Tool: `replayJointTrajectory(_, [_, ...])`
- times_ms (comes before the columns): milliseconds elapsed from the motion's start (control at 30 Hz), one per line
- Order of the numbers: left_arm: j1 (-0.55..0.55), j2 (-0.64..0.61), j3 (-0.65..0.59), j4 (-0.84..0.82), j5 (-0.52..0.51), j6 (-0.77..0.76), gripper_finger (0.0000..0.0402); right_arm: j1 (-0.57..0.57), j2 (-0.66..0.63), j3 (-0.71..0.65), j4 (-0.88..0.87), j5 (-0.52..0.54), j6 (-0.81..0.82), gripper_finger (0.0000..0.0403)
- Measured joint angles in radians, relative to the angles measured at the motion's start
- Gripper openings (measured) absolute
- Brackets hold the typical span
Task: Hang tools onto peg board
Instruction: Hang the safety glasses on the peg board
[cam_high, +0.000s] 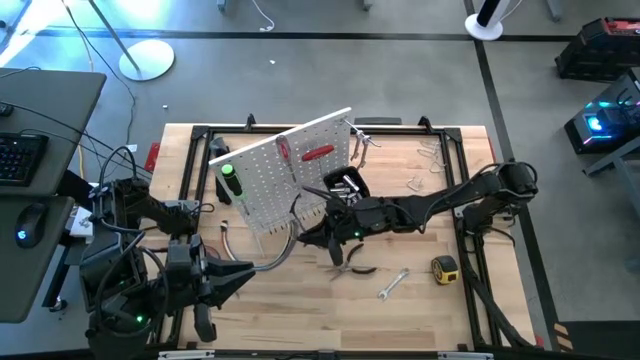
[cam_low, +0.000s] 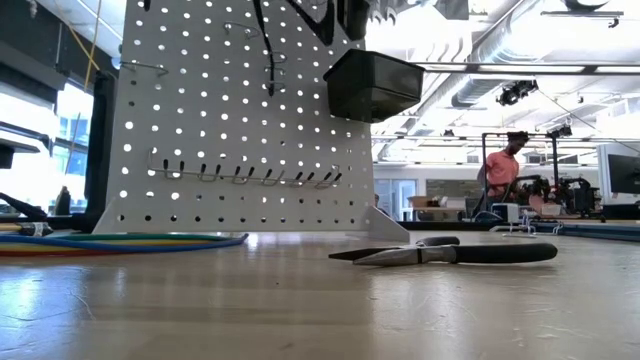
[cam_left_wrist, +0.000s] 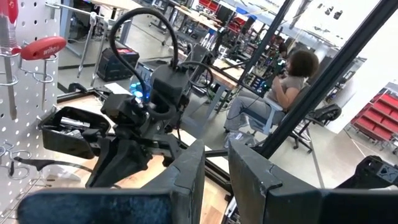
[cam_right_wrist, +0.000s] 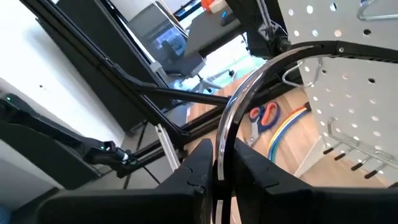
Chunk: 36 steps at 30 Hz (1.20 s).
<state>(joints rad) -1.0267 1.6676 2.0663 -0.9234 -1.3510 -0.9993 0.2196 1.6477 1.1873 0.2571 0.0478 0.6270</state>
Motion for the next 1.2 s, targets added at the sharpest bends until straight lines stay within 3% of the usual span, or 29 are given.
replayJointTrajectory(600, [0.001, 0.000, 0.000, 0.000, 0.001, -0.002, 0.0065, -0.083, 0.006, 0.000, -0.033, 0.014, -0.122, 0.0032])
replayJointTrajectory(900, [0.000, 0.000, 0.000, 0.000, 0.002, -0.010, 0.0065, -0.088, 0.007, 0.000, 0.089, 0.053, -0.044, 0.0032])
replayJointTrajectory(1033, [0.000, 0.000, 0.000, 0.000, 0.002, -0.010, 0.0065, -0.085, 0.007, -0.002, 0.063, 0.053, -0.041, 0.0032])
replayJointTrajectory(1200, [0.000, 0.000, 0.000, 0.000, 0.002, -0.010, 0.0065, -0.073, 0.007, -0.073, 0.134, 0.051, -0.004, 0.0032])
